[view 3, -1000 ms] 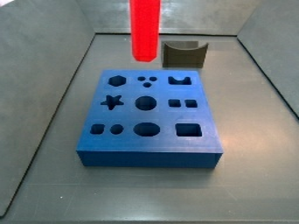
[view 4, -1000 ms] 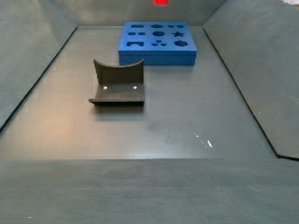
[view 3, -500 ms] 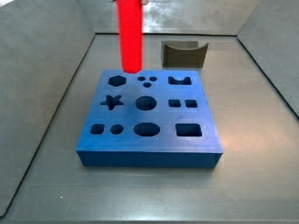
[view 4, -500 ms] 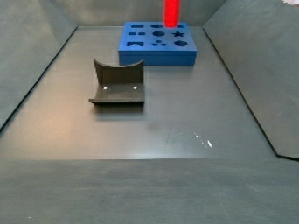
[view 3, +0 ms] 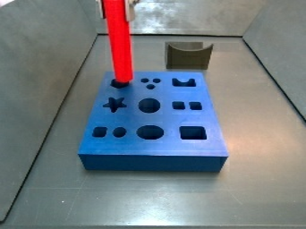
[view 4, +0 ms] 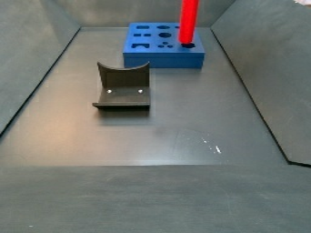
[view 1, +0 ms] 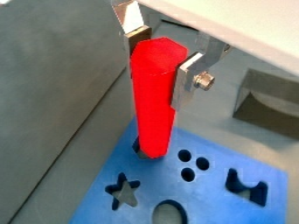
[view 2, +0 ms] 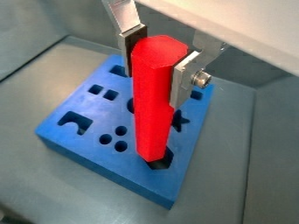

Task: Insert the hexagon object.

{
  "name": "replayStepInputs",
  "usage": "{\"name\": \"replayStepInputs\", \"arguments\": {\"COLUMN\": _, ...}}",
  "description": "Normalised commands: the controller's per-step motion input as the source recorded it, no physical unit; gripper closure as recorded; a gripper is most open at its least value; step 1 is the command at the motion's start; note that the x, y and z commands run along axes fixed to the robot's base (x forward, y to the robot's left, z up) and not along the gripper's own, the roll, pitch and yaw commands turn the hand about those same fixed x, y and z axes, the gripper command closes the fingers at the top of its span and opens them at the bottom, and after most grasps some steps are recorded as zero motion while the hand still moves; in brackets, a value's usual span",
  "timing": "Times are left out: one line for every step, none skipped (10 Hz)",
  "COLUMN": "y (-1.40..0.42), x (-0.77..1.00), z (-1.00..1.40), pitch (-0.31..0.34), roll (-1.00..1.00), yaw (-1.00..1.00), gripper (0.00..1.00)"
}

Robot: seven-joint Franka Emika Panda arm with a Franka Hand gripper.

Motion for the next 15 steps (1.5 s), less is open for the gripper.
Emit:
{"name": "replayStepInputs", "arguments": {"y": 0.0, "x": 0.0, "z": -0.1, "pitch": -0.016, "roll": -0.06, "yaw": -0.46, "gripper": 1.0}}
{"name": "replayStepInputs", "arguments": {"y": 0.0, "x": 0.0, "z": -0.11, "pitch": -0.003, "roll": 0.0, "yaw": -0.21, "gripper": 1.0}}
{"name": "replayStepInputs", "arguments": {"y": 0.0, "x": 0.0, "z": -0.18, "pitch": 0.0, "roll": 0.0, "yaw": -0.13, "gripper": 1.0}}
{"name": "replayStepInputs", "arguments": {"y": 0.0, "x": -0.03, "z": -0.15, "pitch": 0.0, "roll": 0.02, "yaw": -0.04, "gripper": 1.0}}
{"name": "replayStepInputs", "arguments": {"y": 0.0, "x": -0.04, "z": -0.16, "pitch": 0.0, "roll": 0.05, "yaw": -0.05, "gripper": 1.0}}
{"name": "replayStepInputs", "arguments": {"y": -0.04, "x": 0.0, "z": -0.18, "pitch": 0.0, "roll": 0.03, "yaw": -0.06, "gripper": 1.0}}
{"name": "replayStepInputs", "arguments": {"y": 0.0, "x": 0.01, "z": -0.25, "pitch": 0.0, "roll": 0.0, "yaw": -0.05, "gripper": 1.0}}
{"name": "replayStepInputs", "arguments": {"y": 0.0, "x": 0.0, "z": -0.2, "pitch": 0.0, "roll": 0.0, "yaw": -0.09, "gripper": 1.0}}
{"name": "replayStepInputs", "arguments": {"y": 0.0, "x": 0.0, "z": -0.18, "pitch": -0.017, "roll": -0.01, "yaw": -0.07, "gripper": 1.0}}
{"name": "replayStepInputs", "arguments": {"y": 0.0, "x": 0.0, "z": -0.27, "pitch": -0.01, "roll": 0.0, "yaw": -0.05, "gripper": 1.0}}
{"name": "replayStepInputs", "arguments": {"y": 0.0, "x": 0.0, "z": -0.27, "pitch": -0.01, "roll": 0.0, "yaw": -0.06, "gripper": 1.0}}
{"name": "replayStepInputs", "arguments": {"y": 0.0, "x": -0.05, "z": -0.25, "pitch": -0.031, "roll": 0.0, "yaw": -0.1, "gripper": 1.0}}
{"name": "replayStepInputs", "arguments": {"y": -0.02, "x": -0.08, "z": -0.24, "pitch": -0.017, "roll": 0.0, "yaw": -0.12, "gripper": 1.0}}
{"name": "replayStepInputs", "arguments": {"y": -0.01, "x": -0.07, "z": -0.23, "pitch": -0.01, "roll": 0.0, "yaw": -0.12, "gripper": 1.0}}
{"name": "replayStepInputs", "arguments": {"y": 0.0, "x": -0.09, "z": -0.23, "pitch": 0.0, "roll": 0.0, "yaw": -0.12, "gripper": 1.0}}
